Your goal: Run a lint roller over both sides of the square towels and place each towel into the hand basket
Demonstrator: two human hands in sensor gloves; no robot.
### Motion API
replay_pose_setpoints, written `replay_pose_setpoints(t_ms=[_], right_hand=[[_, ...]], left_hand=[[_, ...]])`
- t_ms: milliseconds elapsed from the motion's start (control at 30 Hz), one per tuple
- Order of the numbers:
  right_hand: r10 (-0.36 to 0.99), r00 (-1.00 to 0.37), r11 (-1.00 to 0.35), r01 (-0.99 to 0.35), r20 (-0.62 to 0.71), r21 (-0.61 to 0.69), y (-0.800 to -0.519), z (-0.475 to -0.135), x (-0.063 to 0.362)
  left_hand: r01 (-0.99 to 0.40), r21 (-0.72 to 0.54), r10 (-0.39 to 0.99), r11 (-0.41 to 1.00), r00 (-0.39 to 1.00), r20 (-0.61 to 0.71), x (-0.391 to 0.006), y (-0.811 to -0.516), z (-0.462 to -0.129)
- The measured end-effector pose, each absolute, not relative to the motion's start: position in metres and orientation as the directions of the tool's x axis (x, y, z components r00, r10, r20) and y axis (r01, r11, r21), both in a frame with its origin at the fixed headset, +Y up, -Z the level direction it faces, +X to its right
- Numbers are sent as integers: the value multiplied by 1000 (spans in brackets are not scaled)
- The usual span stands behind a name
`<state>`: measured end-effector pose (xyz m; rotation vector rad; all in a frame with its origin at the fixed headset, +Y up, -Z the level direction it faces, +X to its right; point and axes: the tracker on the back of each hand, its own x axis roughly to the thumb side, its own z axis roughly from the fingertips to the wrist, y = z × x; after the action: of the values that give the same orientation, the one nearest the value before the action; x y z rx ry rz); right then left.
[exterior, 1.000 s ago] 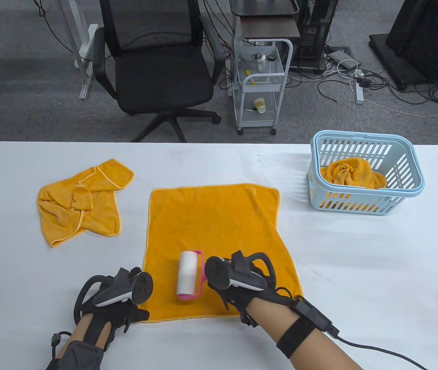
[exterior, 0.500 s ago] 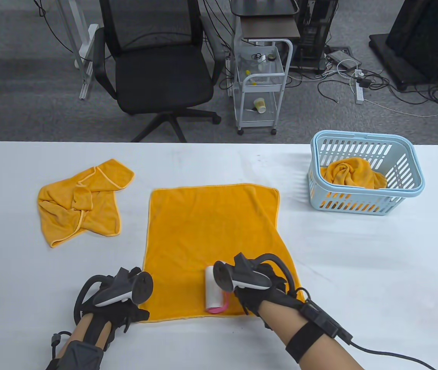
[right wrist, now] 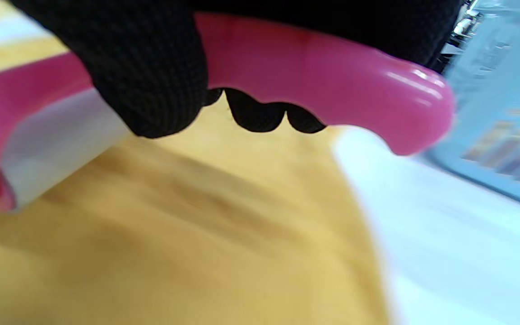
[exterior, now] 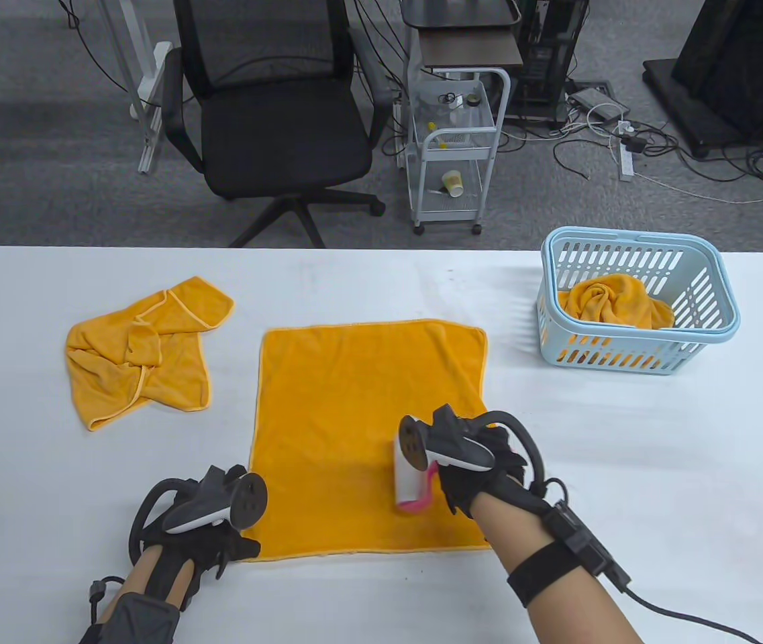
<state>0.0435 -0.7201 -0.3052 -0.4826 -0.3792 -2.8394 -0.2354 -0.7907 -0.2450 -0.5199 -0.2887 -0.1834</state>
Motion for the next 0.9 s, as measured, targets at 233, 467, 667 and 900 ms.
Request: replay_pose_setpoints(t_ms=[233,467,667,900], right_hand=[[-156,-907,-956,239,392,172,-752,-315,-7],[-315,-906,-885,388,284,258,-736,-335,48],[-641,-747,-679,659,174,325,-725,-355,105],[-178,-965,-945,222,192,239,-722,-367,54]], left_hand=[[237,-463,-91,854,944,316,-236,-791,-245],[240,-462,-95,854,944,315,-236,-791,-245],[245,-461,-100,853,944,316,-236,-791,-245],[241,-461,-94,854,943,318,-236,-791,-245]])
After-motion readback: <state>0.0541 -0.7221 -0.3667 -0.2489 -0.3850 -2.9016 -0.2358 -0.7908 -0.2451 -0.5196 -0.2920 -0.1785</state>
